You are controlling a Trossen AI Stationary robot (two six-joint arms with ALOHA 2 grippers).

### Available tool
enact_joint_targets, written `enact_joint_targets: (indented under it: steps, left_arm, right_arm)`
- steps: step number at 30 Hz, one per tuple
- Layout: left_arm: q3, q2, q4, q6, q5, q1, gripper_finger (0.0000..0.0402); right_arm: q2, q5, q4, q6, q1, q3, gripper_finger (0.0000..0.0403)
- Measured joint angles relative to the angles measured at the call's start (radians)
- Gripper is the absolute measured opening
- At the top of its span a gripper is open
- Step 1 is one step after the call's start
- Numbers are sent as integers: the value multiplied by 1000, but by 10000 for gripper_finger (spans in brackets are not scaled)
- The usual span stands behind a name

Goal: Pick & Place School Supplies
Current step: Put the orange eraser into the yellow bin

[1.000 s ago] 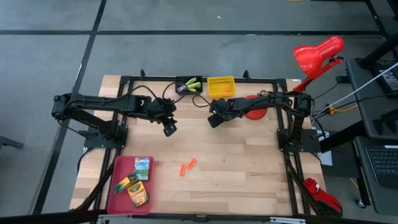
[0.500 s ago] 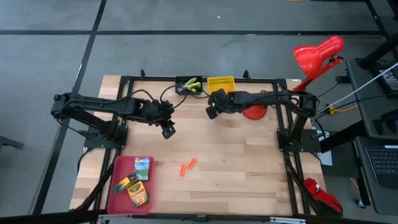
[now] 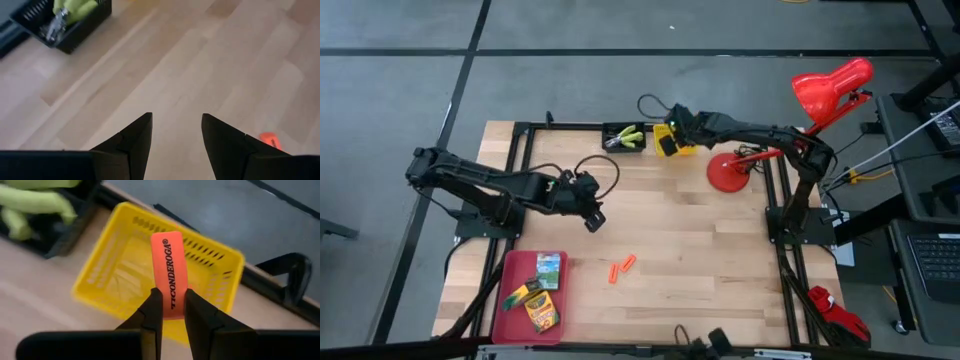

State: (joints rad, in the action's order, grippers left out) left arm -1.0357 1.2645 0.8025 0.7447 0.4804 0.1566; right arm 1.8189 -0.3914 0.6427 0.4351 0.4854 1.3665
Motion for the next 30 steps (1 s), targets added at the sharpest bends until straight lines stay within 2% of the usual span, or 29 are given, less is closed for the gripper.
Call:
enact_joint_targets:
  steps: [3,5,9,12,16,19,24,30]
  left_arm:
    - [-1,43,-94,28,-20,11,168]
    - [-1,90,-151,20,-66,12,168]
    - [0,187,-295,38,-82,19,169]
    - [0,260,-342,58,-90,30,169]
    - [0,344,-425,64,-136,47,169]
    - [1,385,-439,61,-151,51,169]
    - [-2,420,-462,62,-137,48,177]
    - [-3,488,-534,102,-304,41,198]
  right_arm:
    - [1,28,-23,-47,40,0,59]
    - [2,86,-45,-83,57,0,63]
    - [25,198,-60,-109,81,1,88]
    - [49,212,-45,-108,85,-1,98]
    - [80,219,-66,-138,90,0,89]
    - [101,274,-66,-167,97,0,87]
    - [102,278,-90,-182,96,0,118]
    - [102,315,-100,-182,96,0,155]
